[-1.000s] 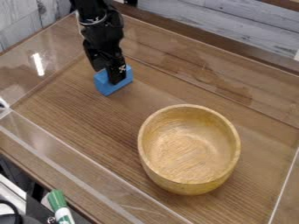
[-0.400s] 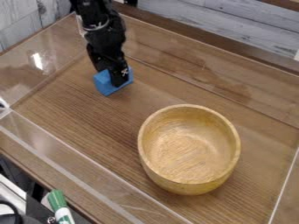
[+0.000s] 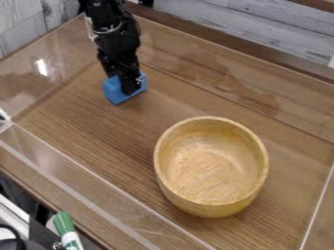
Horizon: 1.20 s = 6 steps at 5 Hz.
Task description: Put the blue block in the brown bowl
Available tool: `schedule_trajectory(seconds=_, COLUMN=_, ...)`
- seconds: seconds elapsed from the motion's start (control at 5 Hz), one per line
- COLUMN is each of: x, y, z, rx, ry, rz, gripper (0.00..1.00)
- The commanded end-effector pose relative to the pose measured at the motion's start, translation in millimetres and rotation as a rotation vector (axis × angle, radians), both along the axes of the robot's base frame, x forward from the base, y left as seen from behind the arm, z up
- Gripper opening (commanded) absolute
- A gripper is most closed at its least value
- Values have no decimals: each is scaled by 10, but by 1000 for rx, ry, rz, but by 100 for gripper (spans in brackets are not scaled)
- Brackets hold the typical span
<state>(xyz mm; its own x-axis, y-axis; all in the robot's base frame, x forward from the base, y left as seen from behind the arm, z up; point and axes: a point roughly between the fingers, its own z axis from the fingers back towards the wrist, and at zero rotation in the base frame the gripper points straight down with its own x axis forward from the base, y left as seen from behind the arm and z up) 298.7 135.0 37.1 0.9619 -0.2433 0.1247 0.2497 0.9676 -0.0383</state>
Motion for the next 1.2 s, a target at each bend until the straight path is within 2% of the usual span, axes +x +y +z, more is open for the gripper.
schedule_trajectory(seconds=0.0, x=111, y=65, z=278, rx=46, ry=-56, rz=9, gripper=0)
schedule_trajectory(seconds=0.4, x=108, y=32, z=432, rx=61, ry=-39, rz=24, gripper=0)
schedule_trajectory(seconds=1.0, x=73, y=-41, z=649, rx=75, ry=-31, rz=43, gripper=0)
